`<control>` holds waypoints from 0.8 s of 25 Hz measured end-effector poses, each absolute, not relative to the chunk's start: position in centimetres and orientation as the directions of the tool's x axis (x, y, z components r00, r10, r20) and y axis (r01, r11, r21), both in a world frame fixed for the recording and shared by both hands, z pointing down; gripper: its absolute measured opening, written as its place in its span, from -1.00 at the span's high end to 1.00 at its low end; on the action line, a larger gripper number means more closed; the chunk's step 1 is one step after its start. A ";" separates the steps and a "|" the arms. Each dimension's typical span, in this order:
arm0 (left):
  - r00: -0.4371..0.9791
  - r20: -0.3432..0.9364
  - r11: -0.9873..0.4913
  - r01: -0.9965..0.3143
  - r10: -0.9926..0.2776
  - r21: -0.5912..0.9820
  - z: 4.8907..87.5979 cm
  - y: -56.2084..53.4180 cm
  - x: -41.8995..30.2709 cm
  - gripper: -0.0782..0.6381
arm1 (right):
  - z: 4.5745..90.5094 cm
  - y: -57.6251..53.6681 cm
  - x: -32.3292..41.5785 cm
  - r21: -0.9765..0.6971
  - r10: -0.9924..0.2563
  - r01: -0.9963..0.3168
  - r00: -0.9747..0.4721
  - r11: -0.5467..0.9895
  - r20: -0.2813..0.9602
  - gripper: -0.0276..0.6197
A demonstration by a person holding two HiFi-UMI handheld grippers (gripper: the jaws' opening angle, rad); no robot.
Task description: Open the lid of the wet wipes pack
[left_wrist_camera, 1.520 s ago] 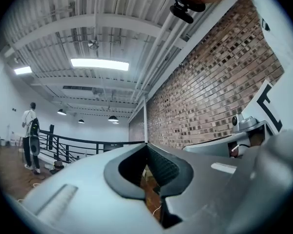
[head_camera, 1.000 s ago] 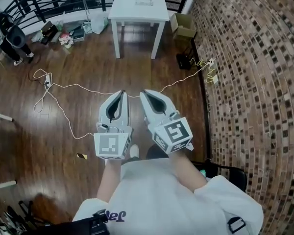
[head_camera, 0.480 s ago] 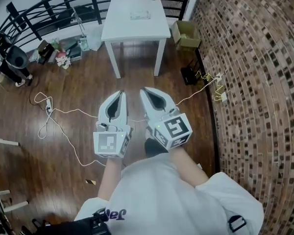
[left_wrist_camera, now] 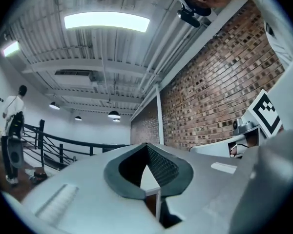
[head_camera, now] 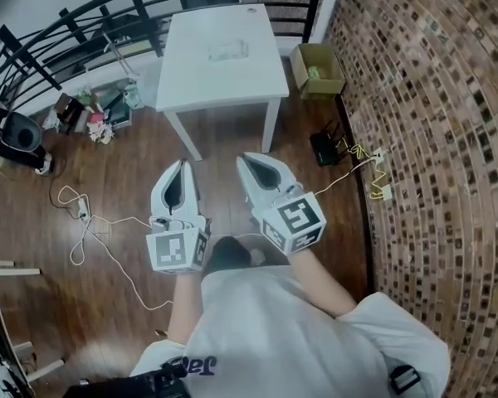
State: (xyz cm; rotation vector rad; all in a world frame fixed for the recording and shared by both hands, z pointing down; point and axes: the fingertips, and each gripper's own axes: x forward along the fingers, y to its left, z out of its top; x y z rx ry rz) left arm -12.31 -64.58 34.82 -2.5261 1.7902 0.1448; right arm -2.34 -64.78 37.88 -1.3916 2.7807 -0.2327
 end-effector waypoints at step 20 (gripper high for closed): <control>0.519 0.129 -0.519 -0.854 -0.845 0.033 46.6 -114.2 -12.8 0.74 | 47.0 -109.2 -6.4 -0.129 -0.831 -0.871 -0.491 0.474 0.260 0.94</control>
